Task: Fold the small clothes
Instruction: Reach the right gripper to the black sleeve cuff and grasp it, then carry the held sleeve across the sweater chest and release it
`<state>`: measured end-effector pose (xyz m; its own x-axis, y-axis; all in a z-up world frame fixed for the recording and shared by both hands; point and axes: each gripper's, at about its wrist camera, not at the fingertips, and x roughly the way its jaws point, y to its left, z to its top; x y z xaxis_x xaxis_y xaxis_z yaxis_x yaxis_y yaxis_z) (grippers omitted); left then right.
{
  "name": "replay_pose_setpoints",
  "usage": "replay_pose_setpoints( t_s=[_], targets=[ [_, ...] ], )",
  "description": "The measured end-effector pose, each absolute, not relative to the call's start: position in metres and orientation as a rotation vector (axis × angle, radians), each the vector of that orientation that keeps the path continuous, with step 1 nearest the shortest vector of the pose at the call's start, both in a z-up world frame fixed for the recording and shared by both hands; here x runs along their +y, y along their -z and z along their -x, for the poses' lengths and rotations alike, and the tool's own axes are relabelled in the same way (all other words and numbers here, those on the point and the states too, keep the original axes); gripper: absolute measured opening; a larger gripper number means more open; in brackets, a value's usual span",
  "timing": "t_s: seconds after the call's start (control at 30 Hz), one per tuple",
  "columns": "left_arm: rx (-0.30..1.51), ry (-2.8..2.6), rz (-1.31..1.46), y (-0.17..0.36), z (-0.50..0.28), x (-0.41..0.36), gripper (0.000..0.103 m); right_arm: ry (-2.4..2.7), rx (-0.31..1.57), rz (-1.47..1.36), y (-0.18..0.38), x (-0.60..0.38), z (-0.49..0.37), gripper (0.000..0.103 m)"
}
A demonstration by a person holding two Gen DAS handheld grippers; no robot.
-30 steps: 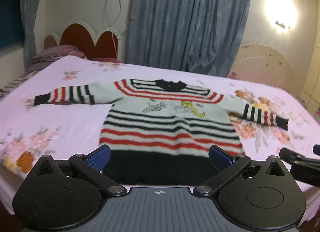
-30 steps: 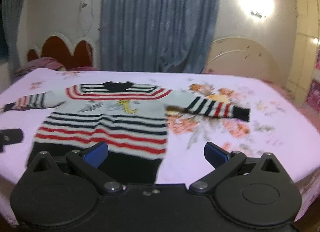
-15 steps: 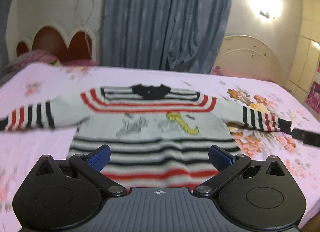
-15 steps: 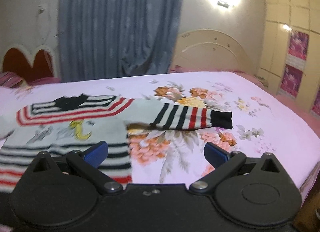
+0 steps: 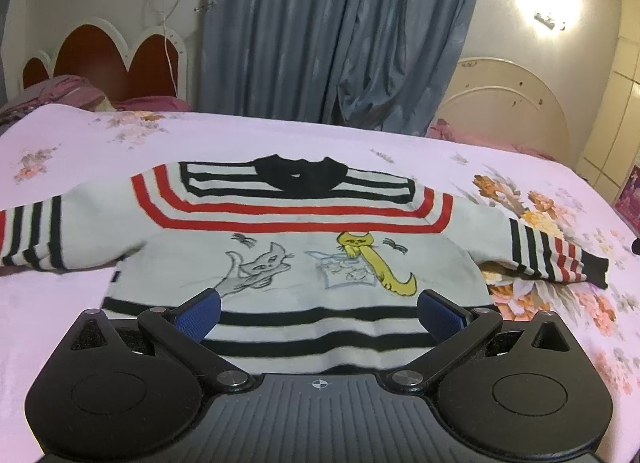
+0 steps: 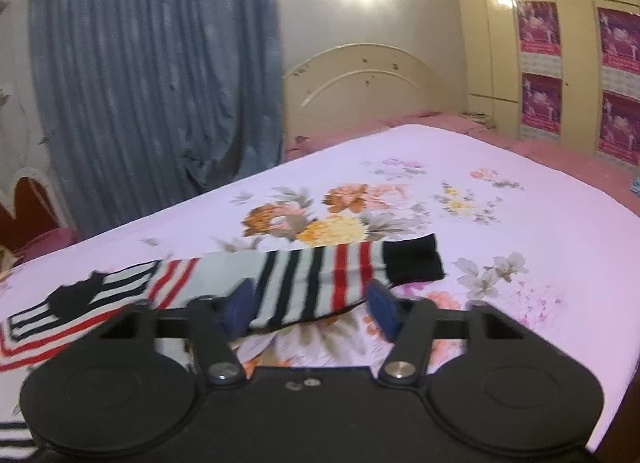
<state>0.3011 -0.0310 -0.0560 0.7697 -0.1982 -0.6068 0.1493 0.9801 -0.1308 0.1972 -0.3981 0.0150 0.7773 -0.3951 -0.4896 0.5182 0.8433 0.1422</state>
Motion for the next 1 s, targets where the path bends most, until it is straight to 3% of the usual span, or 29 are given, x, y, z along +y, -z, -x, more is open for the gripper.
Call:
replay_pose_setpoints(
  t_s=[0.07,0.2,0.53,0.7,0.73,0.8,0.83,0.93,1.0],
  targets=[
    [0.668,0.171,0.062,0.057,-0.311,-0.04,0.103,0.507,0.475,-0.3,-0.004,-0.417,-0.21,0.055],
    [0.7,0.126,0.061,0.061,-0.335,-0.064,0.103,0.508,0.531,-0.419,0.027,-0.462,-0.238,0.041],
    [0.801,0.115,-0.023,0.079,-0.383,-0.146,0.103,0.499,0.576,-0.776,0.112,-0.558,-0.282,0.041],
    [0.814,0.119,-0.015,0.081,-0.394,-0.168,0.103,0.472,0.535,-0.797,0.119,-0.559,-0.289,0.043],
    [0.812,0.117,-0.006,0.08,-0.396,-0.168,0.103,0.476,0.527,-0.8,0.12,-0.56,-0.289,0.041],
    [0.802,0.113,0.004,0.076,-0.397,-0.167,0.103,0.507,0.523,-0.81,0.122,-0.565,-0.288,0.013],
    [0.799,0.11,0.003,0.075,-0.399,-0.164,0.103,0.52,0.526,-0.812,0.122,-0.568,-0.287,0.009],
    [0.784,0.081,-0.002,0.072,-0.406,-0.147,0.103,0.545,0.484,-0.675,0.102,-0.561,-0.288,0.007],
    [0.812,0.039,-0.04,0.078,-0.412,-0.13,0.103,0.505,0.589,-0.554,0.101,-0.553,-0.31,0.007]
  ],
)
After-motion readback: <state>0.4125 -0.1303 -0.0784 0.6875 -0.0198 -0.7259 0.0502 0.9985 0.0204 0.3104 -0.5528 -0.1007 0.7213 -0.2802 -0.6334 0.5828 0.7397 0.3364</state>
